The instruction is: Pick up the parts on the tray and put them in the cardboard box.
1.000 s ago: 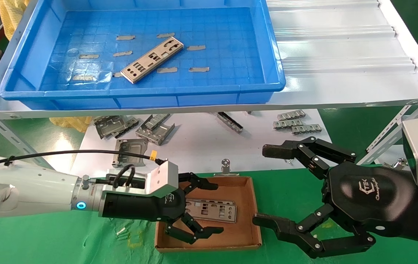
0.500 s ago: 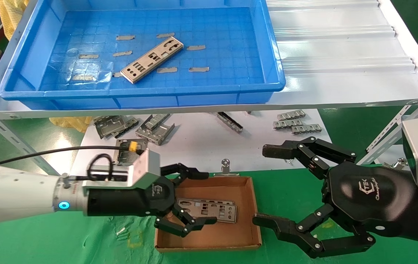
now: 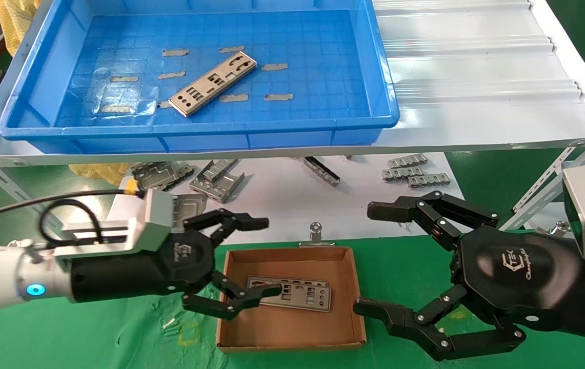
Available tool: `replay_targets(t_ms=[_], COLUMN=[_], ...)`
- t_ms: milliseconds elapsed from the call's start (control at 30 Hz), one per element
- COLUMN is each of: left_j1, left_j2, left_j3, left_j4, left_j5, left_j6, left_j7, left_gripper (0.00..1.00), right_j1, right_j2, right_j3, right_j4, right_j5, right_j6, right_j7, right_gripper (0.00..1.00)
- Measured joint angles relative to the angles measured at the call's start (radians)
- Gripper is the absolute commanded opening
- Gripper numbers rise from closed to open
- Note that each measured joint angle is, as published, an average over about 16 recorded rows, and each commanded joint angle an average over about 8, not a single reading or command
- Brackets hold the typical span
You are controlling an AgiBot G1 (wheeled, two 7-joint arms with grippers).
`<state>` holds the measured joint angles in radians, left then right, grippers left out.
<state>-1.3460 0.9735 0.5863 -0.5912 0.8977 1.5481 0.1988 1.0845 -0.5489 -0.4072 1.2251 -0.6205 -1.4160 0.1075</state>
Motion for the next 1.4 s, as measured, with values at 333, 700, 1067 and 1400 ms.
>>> replay_targets(t_ms=[333, 700, 1067, 1400], left_j1=[0.081, 0.171, 0.254, 0.282], left_j2=[-0.109, -0.228, -0.338, -0.376], left_j3=[-0.092, -0.193, -0.287, -0.318], left_j4=[-0.208, -0.437, -0.648, -0.719], left_j5=[-0.05, -0.105, -0.156, -0.175], left_j6=[-0.016, -0.033, -0.048, -0.054], left_j7=[-0.116, -0.244, -0.359, -0.394], left_gripper=[1.0, 1.0, 1.0, 1.0], right_j1=[0.0, 0.0, 0.0, 0.0], right_j2=[0.0, 0.0, 0.0, 0.0], right_j3=[0.0, 0.0, 0.0, 0.0], right_j4=[0.0, 0.0, 0.0, 0.0], right_j5=[0.0, 0.0, 0.0, 0.0], right_j6=[0.0, 0.0, 0.0, 0.0], right_j7=[0.0, 0.0, 0.0, 0.0], right_gripper=[1.0, 1.0, 1.0, 1.0])
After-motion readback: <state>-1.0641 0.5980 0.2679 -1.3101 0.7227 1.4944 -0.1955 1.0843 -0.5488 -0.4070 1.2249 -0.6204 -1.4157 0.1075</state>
